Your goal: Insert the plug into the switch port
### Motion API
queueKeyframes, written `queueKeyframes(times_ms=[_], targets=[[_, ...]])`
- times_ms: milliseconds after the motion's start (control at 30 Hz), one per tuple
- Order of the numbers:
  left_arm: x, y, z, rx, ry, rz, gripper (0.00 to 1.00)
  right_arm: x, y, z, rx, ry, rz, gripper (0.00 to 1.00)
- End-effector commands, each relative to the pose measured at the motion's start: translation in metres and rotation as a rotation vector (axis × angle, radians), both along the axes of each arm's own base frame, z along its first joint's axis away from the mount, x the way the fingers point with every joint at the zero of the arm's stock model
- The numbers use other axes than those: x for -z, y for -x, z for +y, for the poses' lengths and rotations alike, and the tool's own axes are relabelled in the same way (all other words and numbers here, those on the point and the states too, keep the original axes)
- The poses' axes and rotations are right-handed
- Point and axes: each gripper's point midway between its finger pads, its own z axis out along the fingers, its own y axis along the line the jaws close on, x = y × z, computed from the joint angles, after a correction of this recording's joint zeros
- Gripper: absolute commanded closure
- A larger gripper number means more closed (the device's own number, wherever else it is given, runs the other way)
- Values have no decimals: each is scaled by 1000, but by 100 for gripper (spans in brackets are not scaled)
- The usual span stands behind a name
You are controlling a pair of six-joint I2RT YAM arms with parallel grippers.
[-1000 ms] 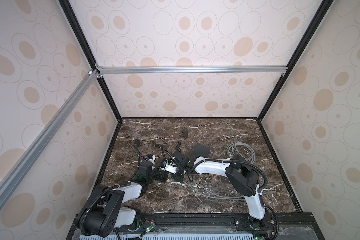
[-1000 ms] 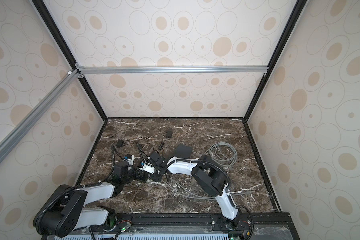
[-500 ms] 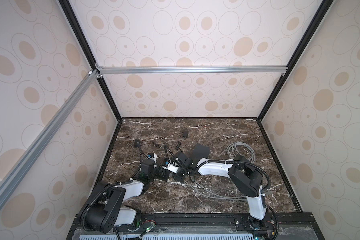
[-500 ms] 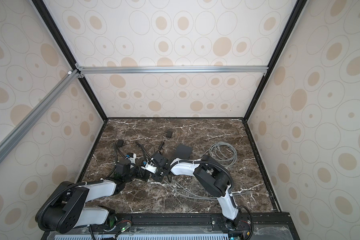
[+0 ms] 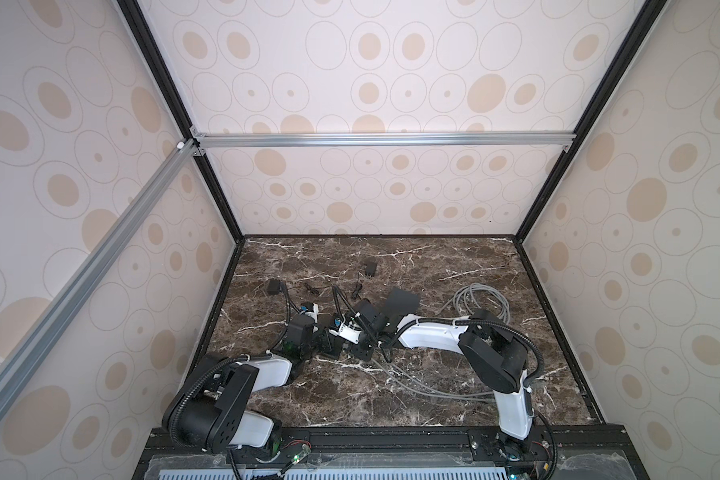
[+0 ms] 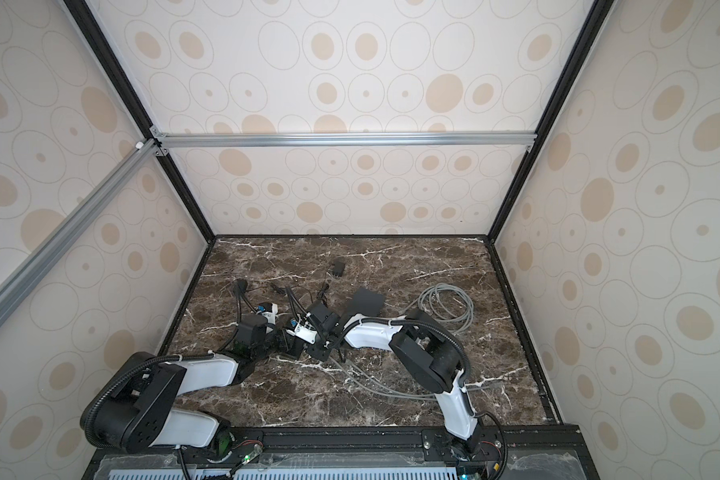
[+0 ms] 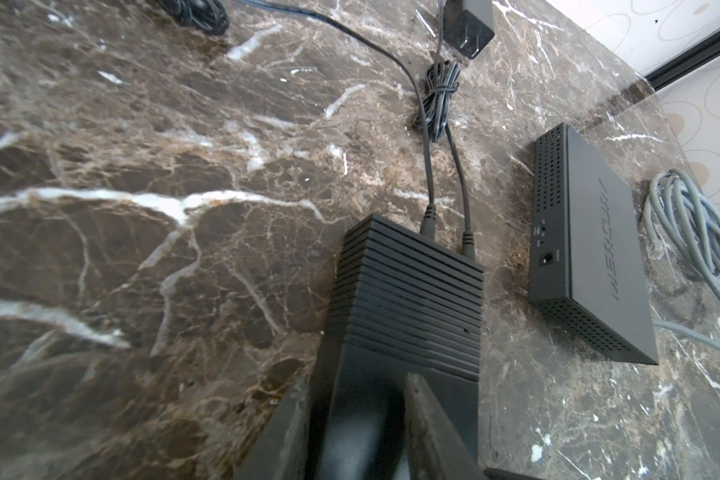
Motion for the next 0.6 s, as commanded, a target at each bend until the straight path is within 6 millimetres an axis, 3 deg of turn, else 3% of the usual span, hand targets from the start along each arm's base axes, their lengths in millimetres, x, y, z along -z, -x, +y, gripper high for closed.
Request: queueKeyframes(times_ms=[0,567], targets=[[53,94,-42,264,66,353,64,-138,-24,102,-144,-507,-254,100],[56,109,-58,316,100,358,63,-159,-35,130,-186,-622,-307,100]])
